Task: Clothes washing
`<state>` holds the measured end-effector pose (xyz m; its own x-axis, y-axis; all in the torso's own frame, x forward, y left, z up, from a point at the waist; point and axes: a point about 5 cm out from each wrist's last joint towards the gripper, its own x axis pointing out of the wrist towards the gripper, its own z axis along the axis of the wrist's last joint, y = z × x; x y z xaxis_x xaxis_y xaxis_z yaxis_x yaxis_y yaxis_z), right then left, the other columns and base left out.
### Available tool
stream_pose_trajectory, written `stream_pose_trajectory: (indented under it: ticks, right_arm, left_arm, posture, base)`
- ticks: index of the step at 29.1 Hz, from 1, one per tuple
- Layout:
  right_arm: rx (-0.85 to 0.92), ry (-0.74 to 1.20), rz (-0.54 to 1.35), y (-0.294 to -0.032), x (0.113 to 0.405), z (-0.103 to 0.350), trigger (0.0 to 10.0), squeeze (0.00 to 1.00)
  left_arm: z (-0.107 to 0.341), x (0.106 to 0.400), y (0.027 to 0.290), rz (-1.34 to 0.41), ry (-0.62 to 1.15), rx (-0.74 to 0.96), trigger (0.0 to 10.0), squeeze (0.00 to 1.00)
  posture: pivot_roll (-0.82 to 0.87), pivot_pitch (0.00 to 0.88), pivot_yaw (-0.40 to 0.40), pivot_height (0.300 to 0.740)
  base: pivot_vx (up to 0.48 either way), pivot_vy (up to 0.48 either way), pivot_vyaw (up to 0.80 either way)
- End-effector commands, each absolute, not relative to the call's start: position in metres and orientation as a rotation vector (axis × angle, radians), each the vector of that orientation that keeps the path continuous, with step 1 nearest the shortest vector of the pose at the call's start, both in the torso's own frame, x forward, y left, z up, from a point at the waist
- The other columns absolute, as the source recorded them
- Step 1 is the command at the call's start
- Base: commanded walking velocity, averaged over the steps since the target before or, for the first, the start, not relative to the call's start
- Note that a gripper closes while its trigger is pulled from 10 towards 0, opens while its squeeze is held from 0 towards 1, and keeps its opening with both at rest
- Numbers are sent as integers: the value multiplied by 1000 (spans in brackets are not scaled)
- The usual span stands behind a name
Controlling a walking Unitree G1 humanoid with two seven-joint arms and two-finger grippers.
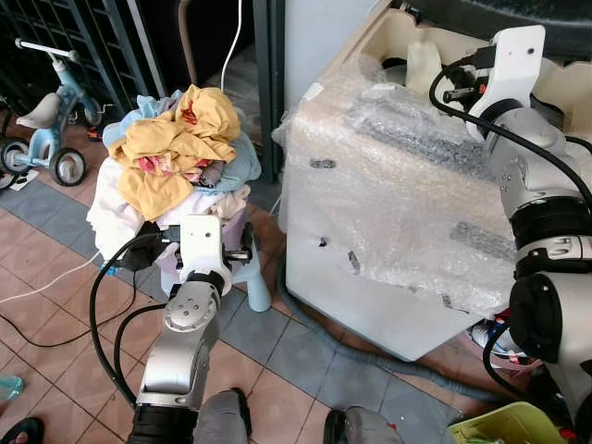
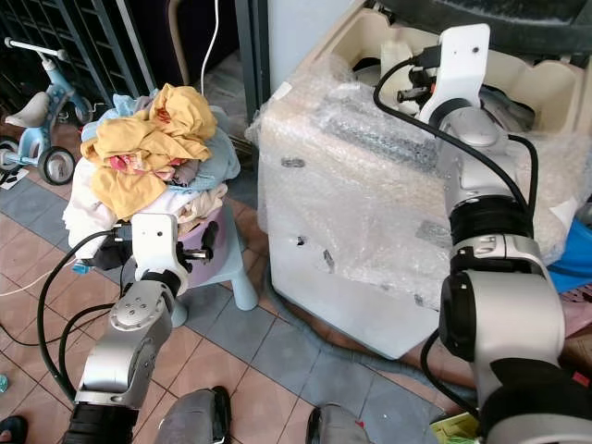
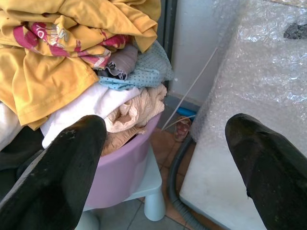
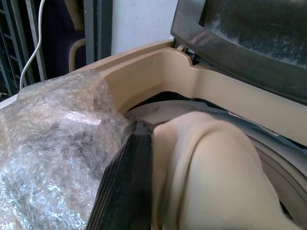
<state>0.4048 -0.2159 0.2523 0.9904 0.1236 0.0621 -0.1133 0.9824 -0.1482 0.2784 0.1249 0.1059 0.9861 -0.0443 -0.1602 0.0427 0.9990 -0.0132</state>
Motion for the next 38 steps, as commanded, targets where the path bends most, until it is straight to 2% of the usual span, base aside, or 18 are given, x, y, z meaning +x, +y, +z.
stream_pose_trajectory:
  ticks: [1,2,4,6,7,10,11,15,19,20,23,24,26,28,29,30,31,38]
  right_arm:
    - [-144,-174,224,-205,399,268,10000,1000]
    - [-144,-174,224,-205,399,268,10000,1000]
    - [-69,-196,436,-185,384,261,10000,1000]
    - [-44,-186,508,-178,379,257,10000,1000]
    - [-32,-160,605,-168,369,250,10000,1000]
    - [-5,-144,636,-161,363,243,10000,1000]
    - [-95,-142,538,-163,365,232,10000,1000]
    - [-218,-122,444,-166,367,220,10000,1000]
    - [-219,-35,182,-187,376,213,10000,1000]
    - [-157,-18,62,-199,381,215,10000,1000]
    - [-27,-29,-135,-220,389,225,10000,1000]
    - [92,-20,-187,-227,393,231,10000,1000]
    - [186,1,-147,-226,396,232,10000,1000]
    - [200,-7,-58,-217,398,236,10000,1000]
    - [133,-13,33,-207,395,235,10000,1000]
    - [119,-9,33,-206,394,234,10000,1000]
    - [128,-68,135,-197,390,237,10000,1000]
    - [-58,-219,277,-175,369,238,10000,1000]
  left_arm:
    - [106,281,124,-51,158,-3,10000,0]
    - [106,281,124,-51,158,-3,10000,0]
    - [105,280,121,-50,162,-5,10000,0]
    - [105,280,120,-51,163,-6,10000,0]
    - [105,279,119,-56,164,-4,10000,0]
    - [104,279,120,-55,167,-2,10000,0]
    - [104,279,123,-43,168,3,10000,0]
    - [103,279,125,-35,171,8,10000,0]
    - [102,279,124,-31,179,33,10000,0]
    - [101,279,125,-25,184,33,10000,0]
    - [102,279,126,-23,183,36,10000,0]
    - [102,279,128,-20,184,40,10000,0]
    - [102,279,129,-18,185,41,10000,0]
    - [102,278,130,-14,186,40,10000,0]
    - [101,276,131,-3,192,38,10000,0]
    - [101,276,132,-1,193,37,10000,0]
    - [100,275,131,-1,193,37,10000,0]
    - [100,275,130,-7,192,35,10000,0]
  posture:
    - [-39,79,10,740]
    - [-39,79,10,740]
    - [-44,79,14,740]
    - [-45,80,16,740]
    - [-45,84,19,740]
    - [-47,86,18,740]
    - [-49,86,20,740]
    - [-50,82,23,740]
    - [-47,82,26,740]
    - [-47,81,28,740]
    - [-38,85,28,740]
    - [-34,87,27,740]
    - [-28,87,24,740]
    - [-22,88,19,740]
    - [-19,89,14,740]
    - [-19,89,14,740]
    - [-19,90,12,740]
    - [-28,87,15,740]
  base:
    - [0,0,0]
    - [0,0,0]
    - [0,0,0]
    - [0,0,0]
    - [0,0,0]
    - [0,0,0]
    - [0,0,0]
    - [0,0,0]
    - [0,0,0]
    - [0,0,0]
    - [0,0,0]
    - [0,0,0]
    - [0,0,0]
    - [0,0,0]
    - [0,0,0]
    - [0,0,0]
    - [0,0,0]
    - [0,0,0]
